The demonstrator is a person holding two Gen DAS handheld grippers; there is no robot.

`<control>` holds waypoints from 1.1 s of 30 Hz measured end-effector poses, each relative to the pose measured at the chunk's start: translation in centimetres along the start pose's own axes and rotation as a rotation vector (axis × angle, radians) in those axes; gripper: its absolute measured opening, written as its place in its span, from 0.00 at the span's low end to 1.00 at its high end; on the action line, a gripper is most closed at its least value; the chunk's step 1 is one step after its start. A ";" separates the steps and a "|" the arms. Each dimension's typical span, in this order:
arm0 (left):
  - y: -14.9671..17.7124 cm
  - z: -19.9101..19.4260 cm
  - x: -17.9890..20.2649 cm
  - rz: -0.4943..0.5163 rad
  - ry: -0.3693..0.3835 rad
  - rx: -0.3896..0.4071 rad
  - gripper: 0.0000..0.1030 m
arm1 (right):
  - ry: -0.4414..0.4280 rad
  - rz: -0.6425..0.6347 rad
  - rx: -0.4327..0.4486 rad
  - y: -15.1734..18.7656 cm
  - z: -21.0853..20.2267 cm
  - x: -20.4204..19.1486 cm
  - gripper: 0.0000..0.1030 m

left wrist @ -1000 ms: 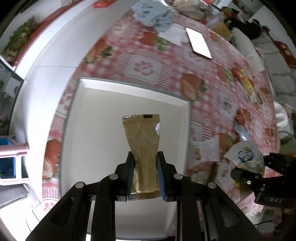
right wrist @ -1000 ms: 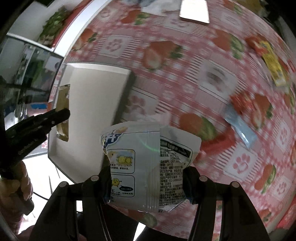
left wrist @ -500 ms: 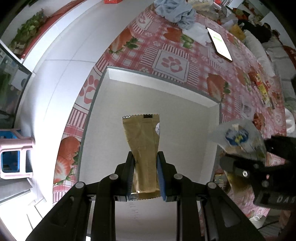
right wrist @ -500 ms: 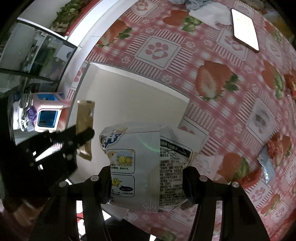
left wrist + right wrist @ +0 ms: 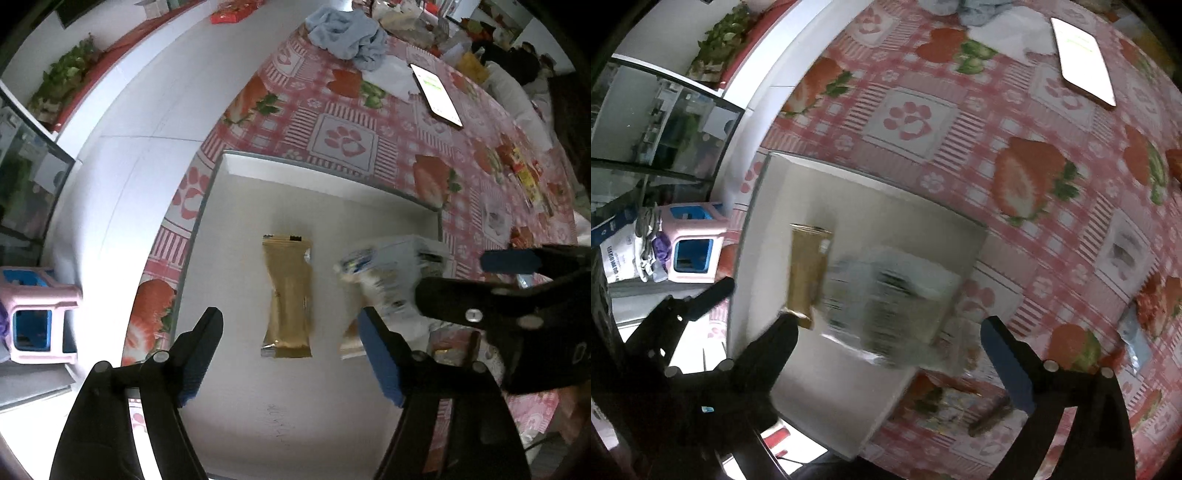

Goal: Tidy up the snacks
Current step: 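Carry the tan bar and clear bag to the white tray with both tools, then open both tools to drop the tan bar and clear bag in the tray, then grasp the red wrapper with the right tool while the left tool grasps the Crispy Cranberry packet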

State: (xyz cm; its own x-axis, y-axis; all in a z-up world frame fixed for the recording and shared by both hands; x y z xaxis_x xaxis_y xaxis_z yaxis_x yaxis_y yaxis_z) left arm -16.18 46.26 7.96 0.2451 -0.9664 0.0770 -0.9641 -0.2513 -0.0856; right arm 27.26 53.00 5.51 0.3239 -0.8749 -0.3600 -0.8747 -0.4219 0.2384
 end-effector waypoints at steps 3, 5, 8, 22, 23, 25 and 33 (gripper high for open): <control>0.2 0.2 0.3 -0.015 0.033 -0.024 0.79 | 0.021 0.054 -0.005 1.5 -0.6 2.8 0.99; 0.4 0.6 0.9 -0.007 0.042 -0.052 0.79 | 0.032 0.128 -0.003 3.5 -1.1 5.6 0.99; 0.9 0.7 2.0 0.029 0.031 -0.069 0.79 | 0.036 0.244 -0.003 6.8 -1.5 9.8 0.99; 1.1 0.8 11.4 0.346 0.004 -0.095 0.79 | -0.070 0.872 -0.113 22.5 2.6 23.8 0.99; 1.1 0.9 12.5 0.390 -0.010 -0.091 0.79 | -0.074 0.868 -0.117 22.7 2.7 23.8 0.99; 1.1 1.2 14.2 0.464 -0.034 -0.090 0.79 | -0.085 0.855 -0.122 22.9 3.0 23.6 0.99; 1.7 2.9 18.9 0.563 0.099 -0.179 0.79 | -0.088 0.816 -0.120 23.5 3.0 23.7 0.99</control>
Point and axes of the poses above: each gripper's, at about its wrist camera, not at the fingertips, and z roughly the way its jaws point, x to its right, y to its underside, the point moved 1 cm from there along z, roughly the way its jaws point, and after that the axes turned 6 degrees about -x, right-handed, at the moved point
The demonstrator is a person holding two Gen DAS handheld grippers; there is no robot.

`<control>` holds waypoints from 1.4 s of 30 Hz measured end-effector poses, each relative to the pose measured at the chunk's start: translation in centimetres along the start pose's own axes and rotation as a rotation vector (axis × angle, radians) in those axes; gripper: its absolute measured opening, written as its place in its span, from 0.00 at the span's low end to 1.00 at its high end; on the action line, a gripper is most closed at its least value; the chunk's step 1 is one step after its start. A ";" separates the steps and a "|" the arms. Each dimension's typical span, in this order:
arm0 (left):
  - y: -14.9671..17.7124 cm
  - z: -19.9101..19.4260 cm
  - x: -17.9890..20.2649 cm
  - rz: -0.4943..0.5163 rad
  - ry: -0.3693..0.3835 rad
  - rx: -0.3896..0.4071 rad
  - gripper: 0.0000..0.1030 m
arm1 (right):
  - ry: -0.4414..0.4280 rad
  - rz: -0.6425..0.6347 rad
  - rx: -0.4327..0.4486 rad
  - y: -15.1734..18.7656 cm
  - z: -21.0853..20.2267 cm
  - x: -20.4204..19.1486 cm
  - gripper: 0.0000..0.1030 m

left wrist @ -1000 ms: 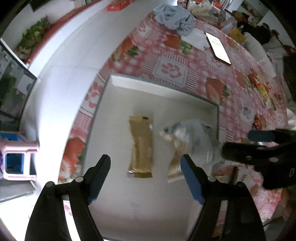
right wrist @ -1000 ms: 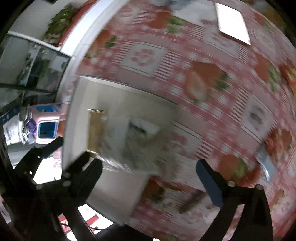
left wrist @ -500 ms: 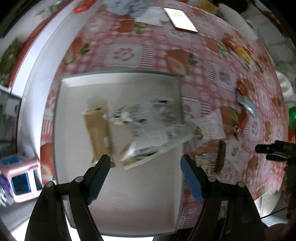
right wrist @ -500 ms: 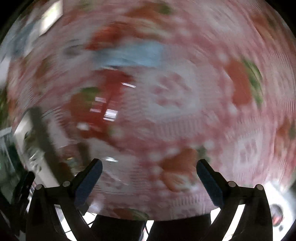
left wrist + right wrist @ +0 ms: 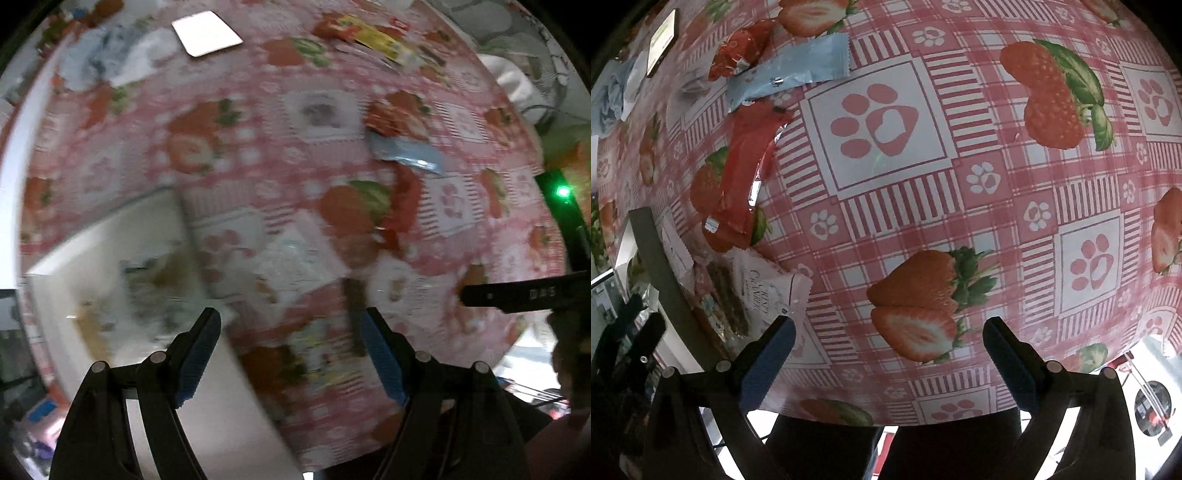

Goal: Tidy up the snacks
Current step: 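Grasp the red wrapper with the right tool while the left tool grasps the Crispy Cranberry packet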

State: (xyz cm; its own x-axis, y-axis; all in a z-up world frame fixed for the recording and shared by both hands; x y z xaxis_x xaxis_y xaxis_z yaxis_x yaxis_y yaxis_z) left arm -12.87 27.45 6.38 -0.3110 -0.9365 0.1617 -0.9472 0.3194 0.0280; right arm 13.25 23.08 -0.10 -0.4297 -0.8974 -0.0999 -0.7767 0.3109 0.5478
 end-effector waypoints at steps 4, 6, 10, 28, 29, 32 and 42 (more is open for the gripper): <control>0.1 1.2 -1.3 -0.026 -0.137 -0.015 0.79 | 0.006 -0.034 0.012 -0.3 -0.7 -0.1 0.99; 0.4 1.3 -3.3 -0.086 -0.138 -0.030 0.79 | 0.007 -0.050 0.017 -0.8 -1.1 -0.6 0.99; 0.7 0.1 -5.4 -0.147 -0.108 -0.019 0.79 | -0.015 -0.035 0.030 -2.5 -1.6 -2.0 0.99; -4.2 3.5 3.5 0.252 -0.261 -0.040 0.79 | 0.195 -0.150 0.147 -7.0 -0.6 -8.3 0.99; -4.6 4.0 3.7 0.259 -0.259 -0.049 0.79 | 0.199 -0.148 0.145 -6.9 -0.6 -7.8 0.99; -5.3 5.4 4.1 0.263 -0.253 -0.080 0.79 | 0.194 -0.149 0.143 -6.5 -0.7 -5.8 0.99; -7.4 6.2 1.6 0.015 -0.118 -0.105 0.83 | 0.258 -0.279 0.156 -4.1 -0.2 -5.8 0.99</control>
Point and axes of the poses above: each gripper's, at about its wrist camera, not at the fingertips, and z roughly the way its jaws point, x to its right, y to its underside, the point moved 1 cm from there along z, roughly the way its jaws point, and after that the axes turned 6 degrees about -x, right-handed, at the moved point
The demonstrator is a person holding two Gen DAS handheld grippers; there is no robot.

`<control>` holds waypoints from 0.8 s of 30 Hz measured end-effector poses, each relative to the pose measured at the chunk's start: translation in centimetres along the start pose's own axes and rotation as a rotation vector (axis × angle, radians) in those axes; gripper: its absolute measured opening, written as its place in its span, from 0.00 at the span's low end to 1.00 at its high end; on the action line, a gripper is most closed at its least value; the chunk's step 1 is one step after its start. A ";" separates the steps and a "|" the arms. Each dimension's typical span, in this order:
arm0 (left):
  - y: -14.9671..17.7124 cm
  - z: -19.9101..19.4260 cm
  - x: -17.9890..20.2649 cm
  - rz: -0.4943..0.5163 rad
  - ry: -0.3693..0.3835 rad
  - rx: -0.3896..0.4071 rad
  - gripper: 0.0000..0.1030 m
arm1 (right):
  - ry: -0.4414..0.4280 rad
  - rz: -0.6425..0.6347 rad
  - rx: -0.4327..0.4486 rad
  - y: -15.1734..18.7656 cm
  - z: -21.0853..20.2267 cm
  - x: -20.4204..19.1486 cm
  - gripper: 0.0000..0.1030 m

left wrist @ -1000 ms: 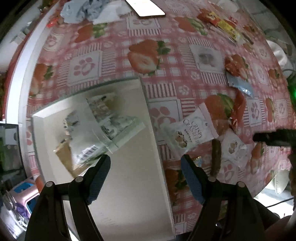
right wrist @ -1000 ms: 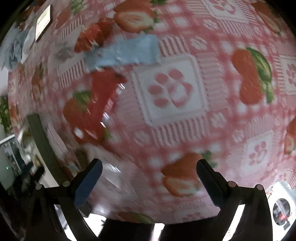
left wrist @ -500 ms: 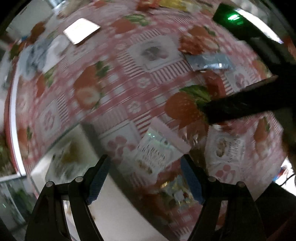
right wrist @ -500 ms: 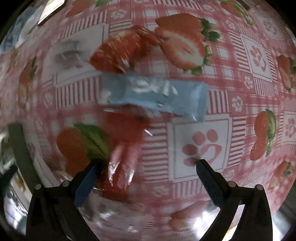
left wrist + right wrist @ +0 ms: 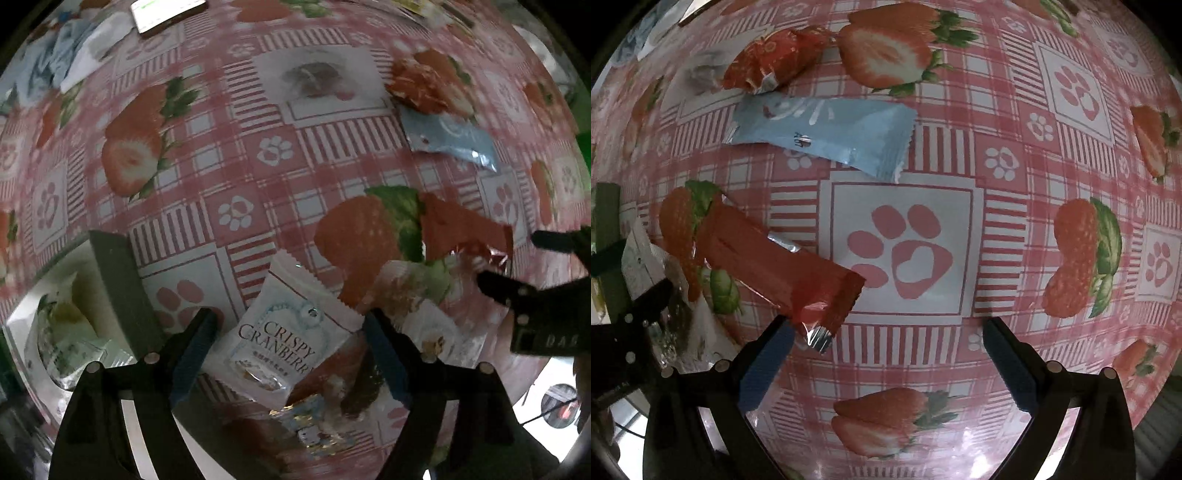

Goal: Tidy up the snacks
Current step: 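Grasp the red wrapper with the right tool while the left tool grasps the Crispy Cranberry packet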

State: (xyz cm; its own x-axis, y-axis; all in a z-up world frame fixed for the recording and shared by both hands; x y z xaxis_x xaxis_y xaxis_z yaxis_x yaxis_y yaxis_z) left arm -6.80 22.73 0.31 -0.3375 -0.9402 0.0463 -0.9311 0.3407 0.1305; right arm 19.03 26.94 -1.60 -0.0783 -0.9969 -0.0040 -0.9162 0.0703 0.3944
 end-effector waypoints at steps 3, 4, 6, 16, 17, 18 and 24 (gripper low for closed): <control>0.1 -0.3 -1.0 -0.002 0.007 0.002 0.83 | 0.057 -0.118 0.041 -0.3 -1.1 -2.4 0.99; 0.6 -0.1 -1.4 0.011 0.004 0.002 0.83 | 0.064 -0.171 0.060 -0.5 -1.6 -3.4 0.99; 1.4 -0.2 -2.2 0.026 -0.005 0.000 0.84 | 0.067 -0.229 0.074 -0.7 -2.2 -5.1 0.99; 2.7 0.7 -1.1 0.038 -0.027 0.010 0.92 | 0.055 -0.325 0.119 -2.4 -2.0 -9.5 1.00; 2.7 1.0 -0.9 0.037 -0.037 0.003 1.00 | 0.057 -0.330 0.136 -2.0 -2.1 -9.3 1.00; 2.7 1.4 -0.6 0.028 -0.031 -0.010 1.00 | 0.054 -0.338 0.147 -1.5 -2.0 -8.2 1.00; 2.4 2.1 -0.5 0.029 -0.032 -0.014 1.00 | 0.070 -0.352 0.093 -1.1 -1.4 -8.8 1.00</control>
Point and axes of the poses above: each gripper's, at about its wrist camera, not at the fingertips, and z roughly the way its jaws point, x to its right, y to its underside, the point moved 1 cm from there along z, roughly the way its jaws point, and after that the axes turned 6 degrees about -x, right-handed, at the moved point
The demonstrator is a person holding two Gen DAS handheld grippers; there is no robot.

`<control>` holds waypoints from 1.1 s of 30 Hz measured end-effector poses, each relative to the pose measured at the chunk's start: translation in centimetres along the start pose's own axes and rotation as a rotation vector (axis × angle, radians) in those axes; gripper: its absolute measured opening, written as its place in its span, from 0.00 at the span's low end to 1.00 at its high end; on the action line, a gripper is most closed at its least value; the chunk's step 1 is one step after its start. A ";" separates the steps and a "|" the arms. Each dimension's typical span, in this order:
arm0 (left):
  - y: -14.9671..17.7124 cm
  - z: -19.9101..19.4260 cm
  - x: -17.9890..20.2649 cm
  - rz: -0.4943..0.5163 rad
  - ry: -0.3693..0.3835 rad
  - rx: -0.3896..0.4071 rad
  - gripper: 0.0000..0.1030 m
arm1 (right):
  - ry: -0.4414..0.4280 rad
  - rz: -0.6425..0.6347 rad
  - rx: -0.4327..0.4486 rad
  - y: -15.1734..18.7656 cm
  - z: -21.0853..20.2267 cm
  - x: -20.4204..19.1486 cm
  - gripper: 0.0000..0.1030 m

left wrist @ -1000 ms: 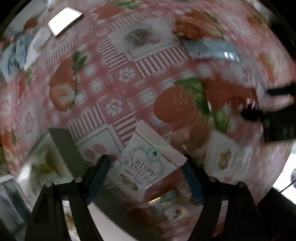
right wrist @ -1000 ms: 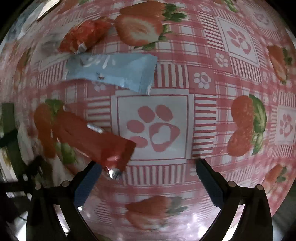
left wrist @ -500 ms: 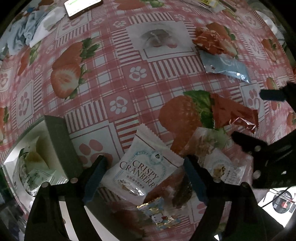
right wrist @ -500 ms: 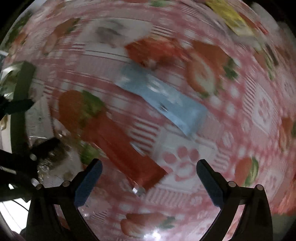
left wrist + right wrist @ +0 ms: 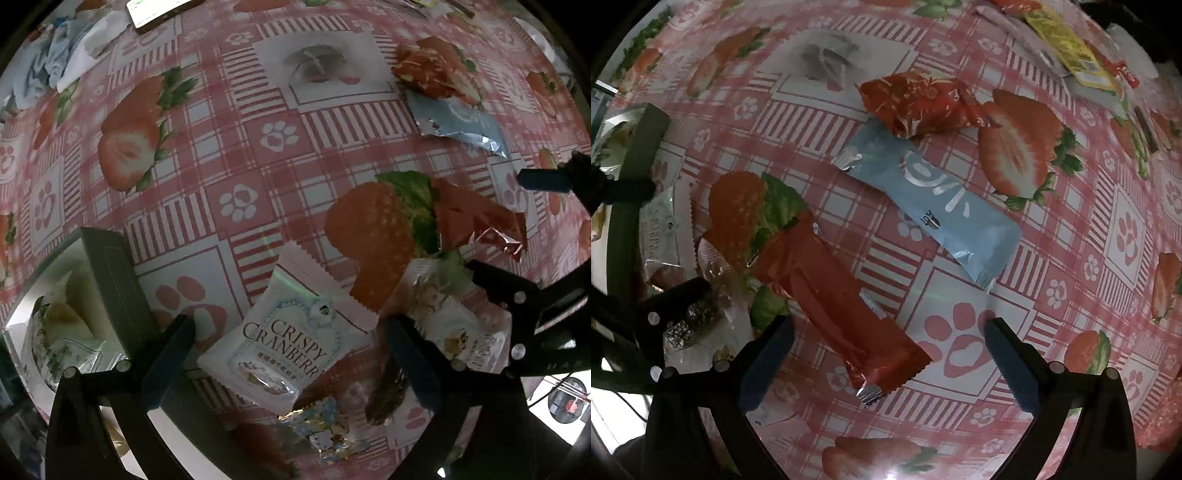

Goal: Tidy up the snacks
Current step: 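Grasp the red wrapper with the right tool while the left tool grasps the Crispy Cranberry packet, then carry both packets to the tray and open both tools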

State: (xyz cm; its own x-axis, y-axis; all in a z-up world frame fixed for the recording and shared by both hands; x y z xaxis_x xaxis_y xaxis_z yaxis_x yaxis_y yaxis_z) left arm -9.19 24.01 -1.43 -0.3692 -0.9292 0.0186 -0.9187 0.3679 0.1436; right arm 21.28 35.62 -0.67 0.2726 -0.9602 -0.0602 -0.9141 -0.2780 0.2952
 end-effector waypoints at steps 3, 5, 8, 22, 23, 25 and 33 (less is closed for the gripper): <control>0.1 0.1 0.0 0.000 0.000 0.007 1.00 | 0.006 -0.008 -0.038 -0.8 0.5 0.8 1.00; 0.0 -0.2 0.1 -0.001 -0.002 0.006 1.00 | 0.009 -0.018 -0.042 -2.4 0.3 0.4 0.99; 0.1 -0.7 0.2 -0.003 -0.002 -0.001 1.00 | 0.009 -0.046 -0.027 -2.8 0.2 0.5 0.82; 1.9 -3.3 0.2 -0.048 0.112 0.052 0.46 | -0.276 0.210 -0.027 0.3 -3.2 3.8 0.22; 2.2 -3.7 -0.2 -0.068 0.140 0.066 0.46 | -0.294 0.228 -0.023 0.5 -3.2 4.4 0.22; 2.6 -4.5 -0.9 -0.097 0.183 0.089 0.46 | -0.342 0.273 -0.011 1.3 -3.7 5.2 0.22; 4.8 -6.6 -2.5 -0.169 0.260 0.142 0.46 | -0.407 0.330 0.003 3.8 -4.0 7.6 0.22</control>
State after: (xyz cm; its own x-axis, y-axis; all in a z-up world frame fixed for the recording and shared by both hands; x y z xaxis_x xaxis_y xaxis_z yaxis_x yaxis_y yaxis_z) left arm -11.73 27.84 5.71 -0.1783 -0.9487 0.2609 -0.9811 0.1918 0.0271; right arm 21.10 27.41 3.77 -0.1686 -0.9287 -0.3302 -0.9325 0.0417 0.3588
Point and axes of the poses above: each gripper's, at about its wrist camera, not at the fingertips, and z roughly the way its jaws point, x to its right, y to its underside, the point moved 1 cm from there along z, roughly the way its jaws point, and after that the axes turned 6 degrees about -x, right-handed, at the moved point
